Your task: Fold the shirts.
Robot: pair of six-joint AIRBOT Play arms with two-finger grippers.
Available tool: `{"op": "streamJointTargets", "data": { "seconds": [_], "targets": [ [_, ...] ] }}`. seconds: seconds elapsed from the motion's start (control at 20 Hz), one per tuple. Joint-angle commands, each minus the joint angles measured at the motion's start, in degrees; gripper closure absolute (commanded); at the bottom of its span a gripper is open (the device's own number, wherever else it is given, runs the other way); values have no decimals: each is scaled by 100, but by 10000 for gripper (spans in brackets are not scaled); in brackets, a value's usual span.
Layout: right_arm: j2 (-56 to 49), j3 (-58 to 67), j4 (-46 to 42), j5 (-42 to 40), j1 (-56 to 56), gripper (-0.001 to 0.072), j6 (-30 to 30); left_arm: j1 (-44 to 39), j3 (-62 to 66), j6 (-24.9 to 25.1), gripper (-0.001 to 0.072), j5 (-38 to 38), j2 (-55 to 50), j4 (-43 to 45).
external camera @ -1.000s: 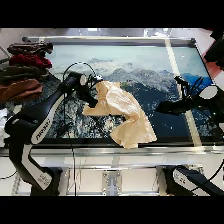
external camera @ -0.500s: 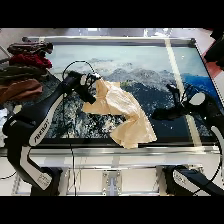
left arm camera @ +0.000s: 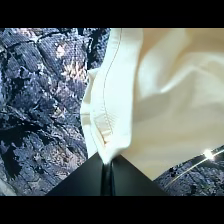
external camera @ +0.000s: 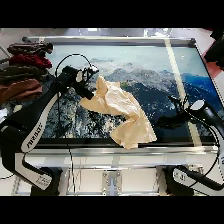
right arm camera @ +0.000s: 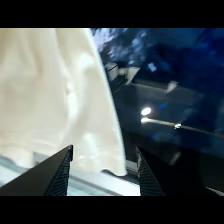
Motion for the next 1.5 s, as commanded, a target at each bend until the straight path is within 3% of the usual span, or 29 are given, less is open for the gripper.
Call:
{"op": "streamJointTargets", "data": {
  "seconds": [0.0,0.2,0.8,0.9,1.05,1.1,1.15,1.3,1.45],
  "targets": [
    [-723,-37,942,428,-402,279,-730,2,4,-70,692,0,28,42],
    [-1338,-37,953,518,-640,279,-1012,2,4,-68,692,7,28,44],
    [-1517,-39,970,39,-608,282,-1163,0,4,-240,692,28,28,42],
    [-1613,-44,970,31,-431,344,-1182,0,4,-264,692,28,28,42],
    [-1668,-42,1008,-151,17,355,-1178,0,4,-264,692,26,28,42],
    [-1668,-42,1062,-205,140,497,-1178,0,4,-264,692,26,28,42],
    [-1668,-35,1152,-192,203,705,-1178,0,4,-264,692,26,28,42],
    [-1410,133,1423,361,219,697,-1174,0,11,-382,692,28,173,391],
    [-382,715,1386,1014,219,698,-918,44,11,-802,693,17,927,1294]
  ]
}}
